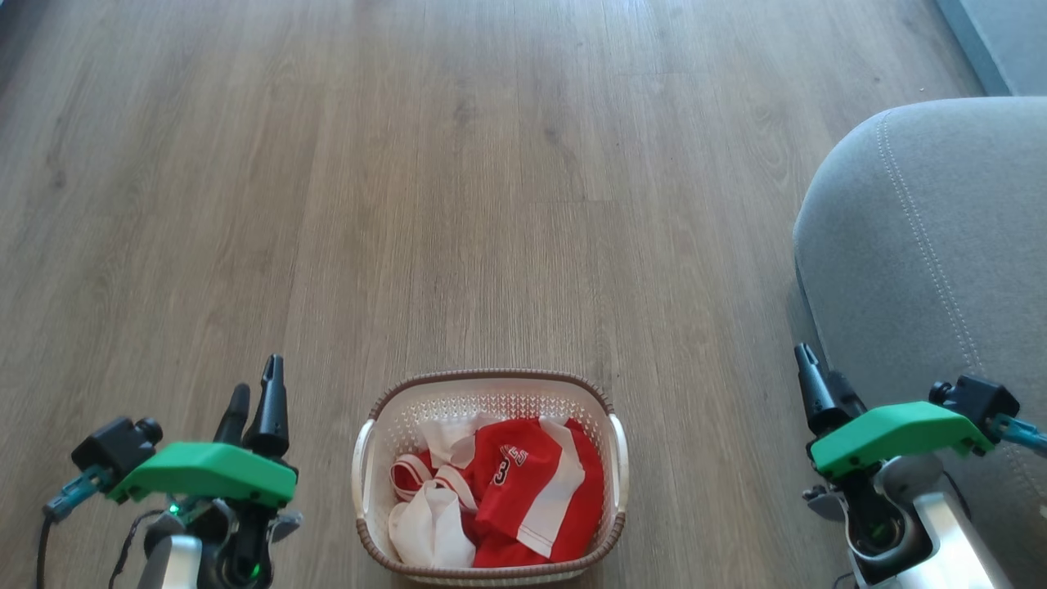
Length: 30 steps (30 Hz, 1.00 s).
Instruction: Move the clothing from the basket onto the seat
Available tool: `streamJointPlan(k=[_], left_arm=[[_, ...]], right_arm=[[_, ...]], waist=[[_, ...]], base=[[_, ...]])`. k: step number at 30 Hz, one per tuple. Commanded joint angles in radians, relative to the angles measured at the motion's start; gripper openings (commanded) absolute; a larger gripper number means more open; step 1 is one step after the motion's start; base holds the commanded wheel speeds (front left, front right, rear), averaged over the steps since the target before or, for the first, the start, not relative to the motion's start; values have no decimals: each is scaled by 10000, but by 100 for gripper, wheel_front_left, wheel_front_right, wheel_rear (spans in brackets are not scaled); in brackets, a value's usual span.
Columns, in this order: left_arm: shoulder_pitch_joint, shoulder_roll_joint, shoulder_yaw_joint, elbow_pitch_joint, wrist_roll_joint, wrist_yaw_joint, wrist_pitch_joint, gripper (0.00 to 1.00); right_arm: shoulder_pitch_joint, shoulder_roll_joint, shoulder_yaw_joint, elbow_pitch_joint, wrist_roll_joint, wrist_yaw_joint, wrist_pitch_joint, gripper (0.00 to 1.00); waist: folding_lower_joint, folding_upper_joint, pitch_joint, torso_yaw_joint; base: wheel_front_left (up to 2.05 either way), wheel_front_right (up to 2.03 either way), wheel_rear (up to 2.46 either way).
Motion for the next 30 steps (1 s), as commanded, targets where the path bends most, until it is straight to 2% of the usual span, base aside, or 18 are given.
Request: streamJointPlan(k=[1, 7, 30], left_arm=[[-634, 93, 182, -429, 395, -35, -145, 100], [-684, 92, 162, -555, 1155, -39, -323, 100], [-1039, 105, -99, -630, 4016, 42, -977, 100]], right_arm=[[-695, -230, 122, -468, -354, 38, -160, 100], [-717, -237, 146, -771, -1081, 41, -336, 100], [-1267, -489, 808, -662, -3363, 54, -982, 100]], waist=[[-1, 0, 7, 4], [-1, 0, 19, 11], [-1, 0, 8, -29]], base=[[0, 0, 0], [0, 0, 0], [0, 0, 0]])
